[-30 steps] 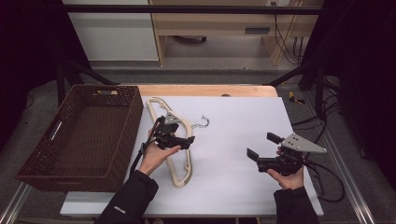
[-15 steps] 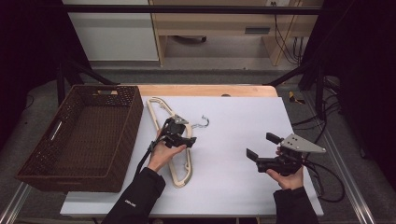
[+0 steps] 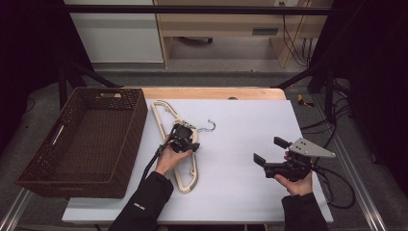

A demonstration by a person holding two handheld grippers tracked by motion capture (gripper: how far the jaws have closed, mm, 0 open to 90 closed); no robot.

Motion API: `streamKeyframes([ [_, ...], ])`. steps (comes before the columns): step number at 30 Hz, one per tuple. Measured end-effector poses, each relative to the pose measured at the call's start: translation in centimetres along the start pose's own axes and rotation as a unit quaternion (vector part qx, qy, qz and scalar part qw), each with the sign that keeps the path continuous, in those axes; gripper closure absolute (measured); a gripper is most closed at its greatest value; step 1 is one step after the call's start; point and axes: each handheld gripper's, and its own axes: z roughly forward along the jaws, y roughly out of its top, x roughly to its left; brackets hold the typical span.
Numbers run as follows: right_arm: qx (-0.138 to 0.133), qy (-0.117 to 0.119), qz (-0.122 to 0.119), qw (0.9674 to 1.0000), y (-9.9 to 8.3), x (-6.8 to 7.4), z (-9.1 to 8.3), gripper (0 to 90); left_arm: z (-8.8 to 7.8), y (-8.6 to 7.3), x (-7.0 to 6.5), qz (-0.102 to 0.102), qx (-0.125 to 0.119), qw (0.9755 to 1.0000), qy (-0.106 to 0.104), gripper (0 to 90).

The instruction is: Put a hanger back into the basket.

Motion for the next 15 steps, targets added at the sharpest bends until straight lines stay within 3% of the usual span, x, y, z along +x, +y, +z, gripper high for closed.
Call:
streamKeyframes([
  [4,0.002,0.0,0.001,1.0,-0.02,0.03,0.05,3.6,-0.24,0.02,0.06,-0.002,0.008,1.0,-0.001,63.2],
  [15,0.003,0.002,-0.001,1.0,-0.02,0.02,0.06,3.7,-1.03,-0.06,-0.03,-0.024,0.002,0.9997,-0.004,73.1],
])
